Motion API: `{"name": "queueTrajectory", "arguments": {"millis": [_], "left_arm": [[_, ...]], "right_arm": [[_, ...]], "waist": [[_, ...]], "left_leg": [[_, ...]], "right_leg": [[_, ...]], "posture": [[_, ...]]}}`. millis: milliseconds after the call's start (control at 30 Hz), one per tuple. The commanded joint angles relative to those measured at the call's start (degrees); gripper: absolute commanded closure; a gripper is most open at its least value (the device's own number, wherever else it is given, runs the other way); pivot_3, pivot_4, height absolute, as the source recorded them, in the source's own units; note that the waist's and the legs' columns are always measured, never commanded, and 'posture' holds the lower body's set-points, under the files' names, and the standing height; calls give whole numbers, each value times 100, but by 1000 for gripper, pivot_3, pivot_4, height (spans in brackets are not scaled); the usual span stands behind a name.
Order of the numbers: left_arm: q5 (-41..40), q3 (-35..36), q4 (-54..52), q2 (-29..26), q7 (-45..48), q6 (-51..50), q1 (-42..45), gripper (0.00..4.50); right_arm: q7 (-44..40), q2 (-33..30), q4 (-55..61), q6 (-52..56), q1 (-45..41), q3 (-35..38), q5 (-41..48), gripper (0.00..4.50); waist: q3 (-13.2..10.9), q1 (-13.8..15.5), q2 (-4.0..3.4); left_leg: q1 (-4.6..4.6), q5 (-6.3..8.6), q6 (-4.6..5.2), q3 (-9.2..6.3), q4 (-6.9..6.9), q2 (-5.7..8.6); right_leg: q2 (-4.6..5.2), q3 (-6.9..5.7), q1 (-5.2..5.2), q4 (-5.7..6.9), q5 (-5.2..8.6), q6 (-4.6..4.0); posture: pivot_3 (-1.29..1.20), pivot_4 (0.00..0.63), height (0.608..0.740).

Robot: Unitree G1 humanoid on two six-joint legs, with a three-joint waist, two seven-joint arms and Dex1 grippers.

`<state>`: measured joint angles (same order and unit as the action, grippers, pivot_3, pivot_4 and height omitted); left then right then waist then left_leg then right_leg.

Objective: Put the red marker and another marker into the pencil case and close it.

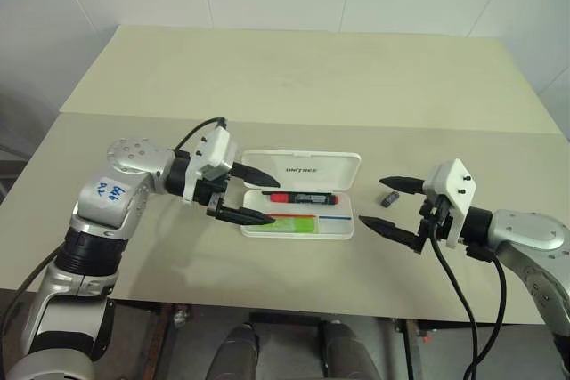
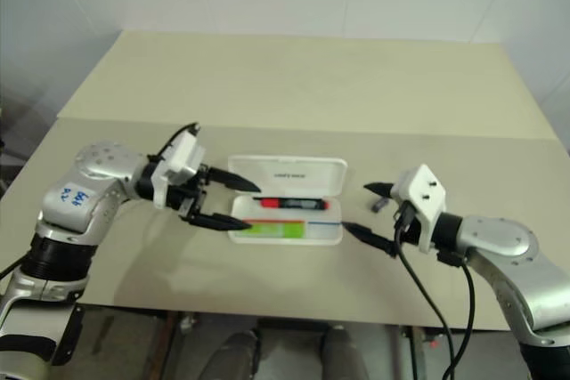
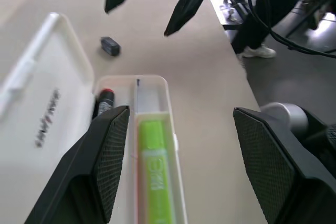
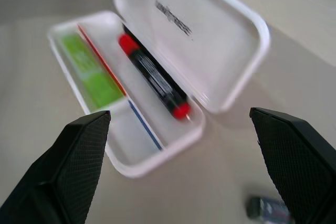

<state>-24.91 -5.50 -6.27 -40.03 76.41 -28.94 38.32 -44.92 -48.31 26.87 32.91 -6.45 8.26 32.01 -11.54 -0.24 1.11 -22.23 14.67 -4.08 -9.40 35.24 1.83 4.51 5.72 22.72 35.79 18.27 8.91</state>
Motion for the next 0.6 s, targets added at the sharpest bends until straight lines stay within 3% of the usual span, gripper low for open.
{"name": "queueTrajectory", "arguments": {"millis": [33,400,600], "left_arm": [[-153,261,-405,-96,-320,-151,32,1109],[-333,377,-1018,-62,-953,-443,-402,1109],[-428,388,-1079,-117,-1036,-492,-432,1109]], "right_arm": [[76,-154,-174,34,-173,-60,-343,0],[1432,700,-519,1325,-697,-327,-754,0],[1605,957,-370,1520,-693,-354,-824,0]], "waist": [[0,-11,0],[0,0,0],[0,-1,0]], "left_leg": [[0,0,0,2,0,1],[-2,0,-1,0,0,1],[-2,0,-1,1,0,2]], "right_leg": [[1,1,0,-1,0,0],[1,2,3,1,0,0],[1,2,3,1,0,0]], "posture": [[0,150,740],[0,150,740],[0,150,740]]}}
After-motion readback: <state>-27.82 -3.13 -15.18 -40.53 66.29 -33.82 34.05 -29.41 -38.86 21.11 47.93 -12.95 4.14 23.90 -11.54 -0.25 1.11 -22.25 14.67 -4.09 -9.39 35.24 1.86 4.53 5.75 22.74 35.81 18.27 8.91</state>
